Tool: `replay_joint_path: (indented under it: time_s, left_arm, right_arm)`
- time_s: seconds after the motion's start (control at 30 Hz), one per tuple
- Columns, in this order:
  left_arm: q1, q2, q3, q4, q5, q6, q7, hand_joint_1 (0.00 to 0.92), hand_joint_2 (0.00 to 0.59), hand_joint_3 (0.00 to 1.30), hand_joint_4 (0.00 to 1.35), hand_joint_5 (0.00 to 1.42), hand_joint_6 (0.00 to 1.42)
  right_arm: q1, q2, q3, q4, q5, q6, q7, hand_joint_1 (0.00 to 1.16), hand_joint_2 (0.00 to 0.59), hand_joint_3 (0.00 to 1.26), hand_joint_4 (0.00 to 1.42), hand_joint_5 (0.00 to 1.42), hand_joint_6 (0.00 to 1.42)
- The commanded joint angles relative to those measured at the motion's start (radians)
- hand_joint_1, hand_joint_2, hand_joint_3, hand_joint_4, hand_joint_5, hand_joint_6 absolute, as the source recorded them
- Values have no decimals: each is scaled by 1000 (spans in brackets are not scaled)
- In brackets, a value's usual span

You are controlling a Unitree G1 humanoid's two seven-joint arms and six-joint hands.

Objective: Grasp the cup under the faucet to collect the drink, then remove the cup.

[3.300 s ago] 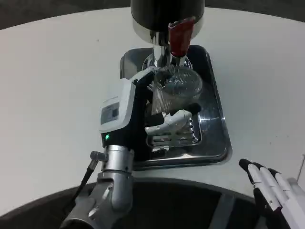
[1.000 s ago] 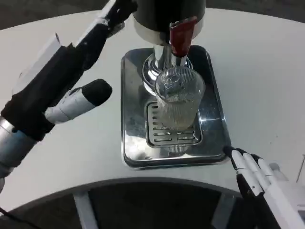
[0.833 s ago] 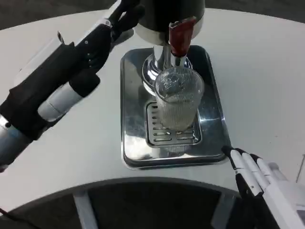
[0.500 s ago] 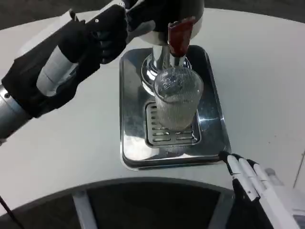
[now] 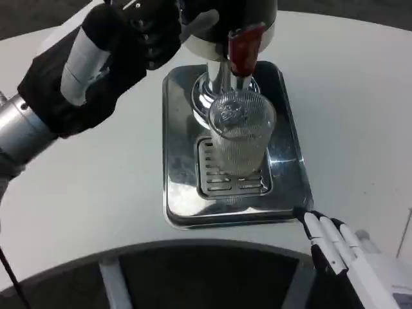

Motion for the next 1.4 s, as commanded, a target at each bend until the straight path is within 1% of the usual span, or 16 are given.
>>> replay_joint_path:
  time_s: [0.03,0.23,0.53,0.83,1.13,1.4]
  left_arm:
    - [-43,-36,-20,43,32,5,-18,0,0,0,0,0,0]
    - [-92,-81,-44,111,54,7,-34,0,0,0,0,0,0]
    - [-187,-155,-75,232,101,-19,-67,0,0,0,0,0,0]
    - [-293,-210,-86,352,157,-99,-97,0,0,0,0,21,0]
    - [-349,-214,-104,432,198,-156,-163,0,0,11,0,53,0]
    - [-354,-193,-135,472,232,-198,-228,0,2,16,0,77,0]
  right_arm:
    - [10,10,11,-9,-12,2,-13,638,326,0,0,0,0]
    - [3,16,14,-7,-17,5,-11,638,326,0,0,0,0]
    - [13,28,20,-5,-26,6,-19,638,326,0,0,0,0]
    - [15,35,26,1,-33,8,-27,638,326,0,0,0,0]
    - [21,36,31,4,-34,8,-37,638,325,0,0,0,0]
    - [2,37,30,14,-29,12,-37,638,325,0,0,0,0]
